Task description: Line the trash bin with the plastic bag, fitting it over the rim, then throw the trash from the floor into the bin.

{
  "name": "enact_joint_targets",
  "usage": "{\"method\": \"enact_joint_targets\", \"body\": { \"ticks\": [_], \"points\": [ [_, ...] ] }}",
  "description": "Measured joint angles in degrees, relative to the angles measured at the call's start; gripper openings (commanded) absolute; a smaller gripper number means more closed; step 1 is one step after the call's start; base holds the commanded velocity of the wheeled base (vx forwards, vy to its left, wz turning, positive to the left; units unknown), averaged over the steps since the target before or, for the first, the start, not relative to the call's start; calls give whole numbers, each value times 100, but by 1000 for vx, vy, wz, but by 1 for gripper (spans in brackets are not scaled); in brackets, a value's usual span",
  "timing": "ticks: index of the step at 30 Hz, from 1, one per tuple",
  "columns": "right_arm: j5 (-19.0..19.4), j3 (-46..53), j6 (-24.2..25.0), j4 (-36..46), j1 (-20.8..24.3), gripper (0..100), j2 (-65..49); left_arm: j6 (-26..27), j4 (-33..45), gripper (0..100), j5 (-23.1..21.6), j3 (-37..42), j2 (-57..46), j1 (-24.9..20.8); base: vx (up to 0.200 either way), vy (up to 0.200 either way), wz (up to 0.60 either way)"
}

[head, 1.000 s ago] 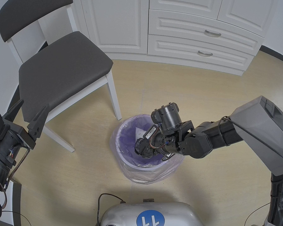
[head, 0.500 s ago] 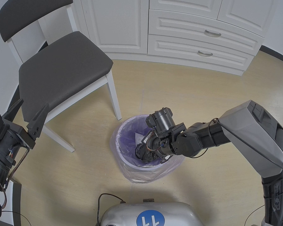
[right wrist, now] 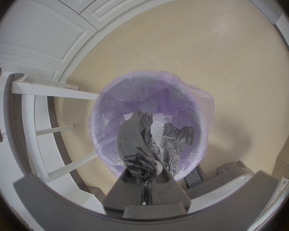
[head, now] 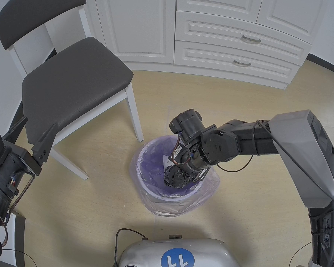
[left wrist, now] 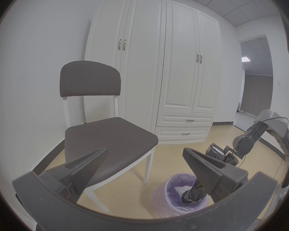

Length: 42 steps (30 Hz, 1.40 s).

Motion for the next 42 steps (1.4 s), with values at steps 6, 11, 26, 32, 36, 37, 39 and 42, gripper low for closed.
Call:
{"method": "enact_joint_targets", "body": {
  "ticks": [6, 11, 26, 32, 36, 37, 39, 42],
  "points": [
    [0, -739, 30, 621, 15, 0, 419, 4, 0, 100, 5, -5, -5, 0, 0, 0, 0],
    [-1, -937, 77, 758, 11, 0, 852, 17, 0, 100, 9, -5, 1, 7, 0, 0, 0],
    [-636, -986, 306, -35, -178, 0, 1034, 11, 0, 100, 9, 2, 45, 5, 0, 0, 0],
    [-764, -984, 413, -149, -256, 0, 990, 17, 0, 100, 9, 5, 52, 5, 0, 0, 0],
    [-770, -981, 422, -137, -256, 0, 985, 15, 0, 100, 9, 9, 50, 5, 0, 0, 0],
    [-773, -981, 422, -132, -234, 0, 990, 17, 0, 100, 9, 9, 50, 5, 0, 0, 0],
    [-770, -981, 424, -123, -178, 0, 1003, 17, 0, 100, 11, 6, 50, 5, 0, 0, 0],
    [-775, -981, 424, -107, -167, 0, 1023, 17, 0, 100, 13, 5, 50, 5, 0, 0, 0]
  ]
}}
